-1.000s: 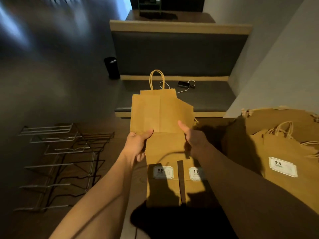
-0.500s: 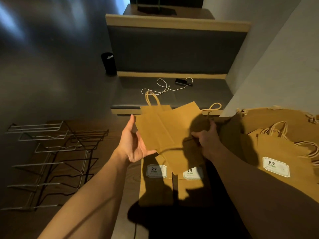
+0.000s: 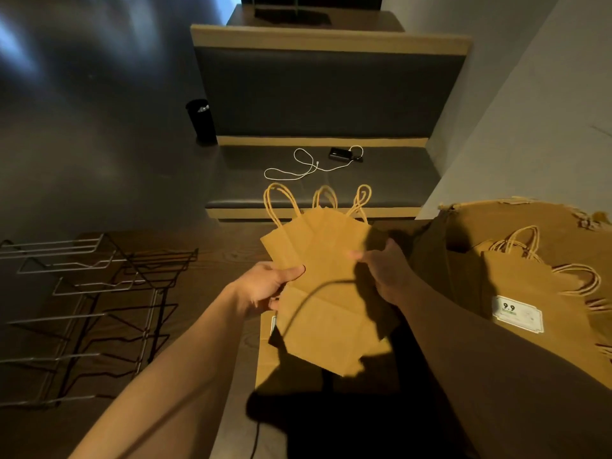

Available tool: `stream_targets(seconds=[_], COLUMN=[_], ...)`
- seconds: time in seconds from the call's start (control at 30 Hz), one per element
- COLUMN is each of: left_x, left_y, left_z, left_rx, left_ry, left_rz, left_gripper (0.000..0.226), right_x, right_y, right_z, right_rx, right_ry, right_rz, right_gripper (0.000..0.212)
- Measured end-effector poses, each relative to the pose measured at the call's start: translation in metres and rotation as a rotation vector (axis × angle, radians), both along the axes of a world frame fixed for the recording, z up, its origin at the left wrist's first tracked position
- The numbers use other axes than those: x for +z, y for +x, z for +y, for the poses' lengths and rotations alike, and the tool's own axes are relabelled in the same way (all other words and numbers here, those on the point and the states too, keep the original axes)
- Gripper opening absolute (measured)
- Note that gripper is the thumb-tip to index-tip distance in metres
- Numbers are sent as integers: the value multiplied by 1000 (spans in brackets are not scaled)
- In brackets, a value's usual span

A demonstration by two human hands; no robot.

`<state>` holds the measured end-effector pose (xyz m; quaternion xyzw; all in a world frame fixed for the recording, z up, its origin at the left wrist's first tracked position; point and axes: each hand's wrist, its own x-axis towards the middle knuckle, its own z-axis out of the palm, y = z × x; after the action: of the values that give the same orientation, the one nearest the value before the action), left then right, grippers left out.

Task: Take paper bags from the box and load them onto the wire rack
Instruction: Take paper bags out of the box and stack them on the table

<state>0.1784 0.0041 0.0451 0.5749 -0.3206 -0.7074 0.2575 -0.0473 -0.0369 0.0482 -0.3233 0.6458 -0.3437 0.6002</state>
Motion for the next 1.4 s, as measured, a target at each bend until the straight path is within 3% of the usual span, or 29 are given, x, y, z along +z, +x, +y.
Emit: stream_targets(seconds=[0.03,0.1,0.23,0.37,0.43,0.5,0.57,0.67,0.8,0.97,1.03,1.17,1.33,1.4], left_x=[-2,-8,-13,-20,-18,-5,-4,-7,-12,-8,-3,-10,-9,-9], left_y=[2,5,2,6,5,1,-2,-2,5,7,0,-6,0,0], left_z=[1,2,4,4,5,4,2,-3,-3,-3,-2,1,0,-1], left_rx=[29,101,223,416,422,379,310,321,397,385,302,228,318,348], left_ry=[-24,-29,0,-59,-122,-203,-227,-212,-107,66,52,-65,-9,6], left_rz=[-31,-34,184,229,79,-121,-194,-31,146,274,257,214,287,275], left_gripper=[32,37,28,31,38,41,41,42,42,49,51,41,28,35], right_x=[1,11,5,-4,-3,1,2,-1,-7,6,11,10,8,8], right_y=[0,5,11,17,24,32,35,37,30,34,43,49,37,33], right_z=[1,7,6,0,1,6,10,11,3,1,4,4,-2,-5], right_rx=[30,134,110,-113,-36,171,221,27,-172,-71,-47,-95,3,16], right_ry=[40,93,20,-41,-55,-3,13,-19,9,2,-8,-68,-186,-195], right_rz=[-14,1,17,17,-44,3,30,-100,-109,-199,-231,-78,161,189], right_gripper=[103,65,46,48,50,54,50,27,27,31,28,24,26,28])
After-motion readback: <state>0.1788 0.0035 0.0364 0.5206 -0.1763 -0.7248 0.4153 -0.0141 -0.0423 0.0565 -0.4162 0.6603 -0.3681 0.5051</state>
